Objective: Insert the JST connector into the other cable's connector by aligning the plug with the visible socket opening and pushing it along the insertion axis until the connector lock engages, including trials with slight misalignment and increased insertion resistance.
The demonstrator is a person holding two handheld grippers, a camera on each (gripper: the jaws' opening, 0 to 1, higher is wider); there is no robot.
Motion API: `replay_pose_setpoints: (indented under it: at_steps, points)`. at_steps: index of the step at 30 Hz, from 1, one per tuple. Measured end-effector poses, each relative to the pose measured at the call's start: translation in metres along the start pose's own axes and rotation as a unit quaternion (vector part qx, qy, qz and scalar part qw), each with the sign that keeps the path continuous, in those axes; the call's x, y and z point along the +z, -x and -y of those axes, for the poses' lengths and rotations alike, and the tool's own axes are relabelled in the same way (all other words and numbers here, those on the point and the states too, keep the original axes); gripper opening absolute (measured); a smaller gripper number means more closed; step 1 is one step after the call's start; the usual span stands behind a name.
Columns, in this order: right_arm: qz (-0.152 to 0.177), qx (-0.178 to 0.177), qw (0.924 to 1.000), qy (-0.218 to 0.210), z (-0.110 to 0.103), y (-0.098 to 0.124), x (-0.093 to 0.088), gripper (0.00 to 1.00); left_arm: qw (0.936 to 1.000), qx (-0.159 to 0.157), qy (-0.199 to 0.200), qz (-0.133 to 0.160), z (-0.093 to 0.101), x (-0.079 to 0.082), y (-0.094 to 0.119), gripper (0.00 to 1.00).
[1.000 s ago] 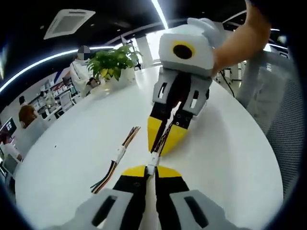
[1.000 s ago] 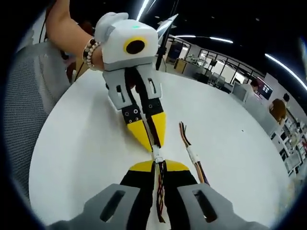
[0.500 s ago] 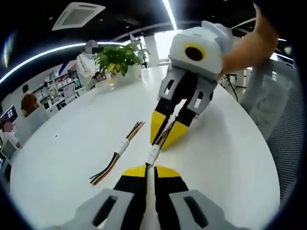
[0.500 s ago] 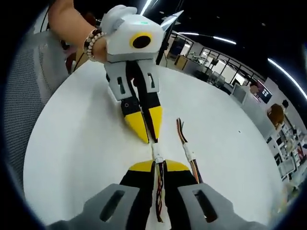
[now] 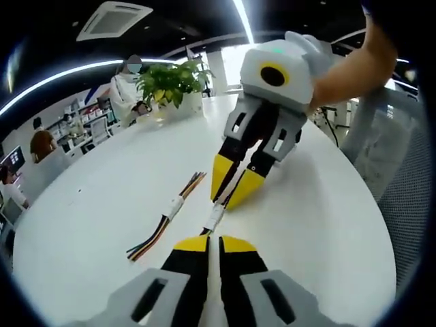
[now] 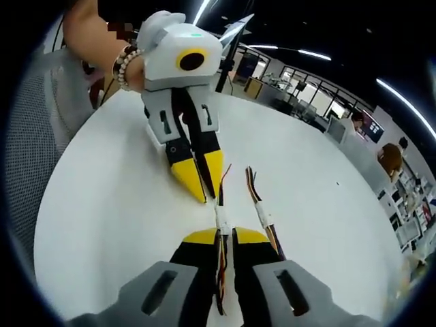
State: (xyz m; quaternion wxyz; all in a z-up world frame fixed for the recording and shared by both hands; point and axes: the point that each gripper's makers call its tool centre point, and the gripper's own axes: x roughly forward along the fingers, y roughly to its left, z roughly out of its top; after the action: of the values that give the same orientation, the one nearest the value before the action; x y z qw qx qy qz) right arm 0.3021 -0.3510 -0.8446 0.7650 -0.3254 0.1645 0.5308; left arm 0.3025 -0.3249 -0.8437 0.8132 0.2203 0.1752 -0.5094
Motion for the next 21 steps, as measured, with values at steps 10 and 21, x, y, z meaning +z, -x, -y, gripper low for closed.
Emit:
replay_pose_setpoints:
  at_steps: [10,21]
  points:
    - [-0.004,0.0,1.0,-0.007,0.001,0.002,-0.003,0.06,0.9999,0.001,0.01,0.004,-0.002,0.0,0.0,0.0]
    - [0.006,0.001,0.9998,-0.018,-0.004,0.006,0.011,0.06,0.9997,0.0,0.022,0.014,0.001,0.007,0.002,0.03]
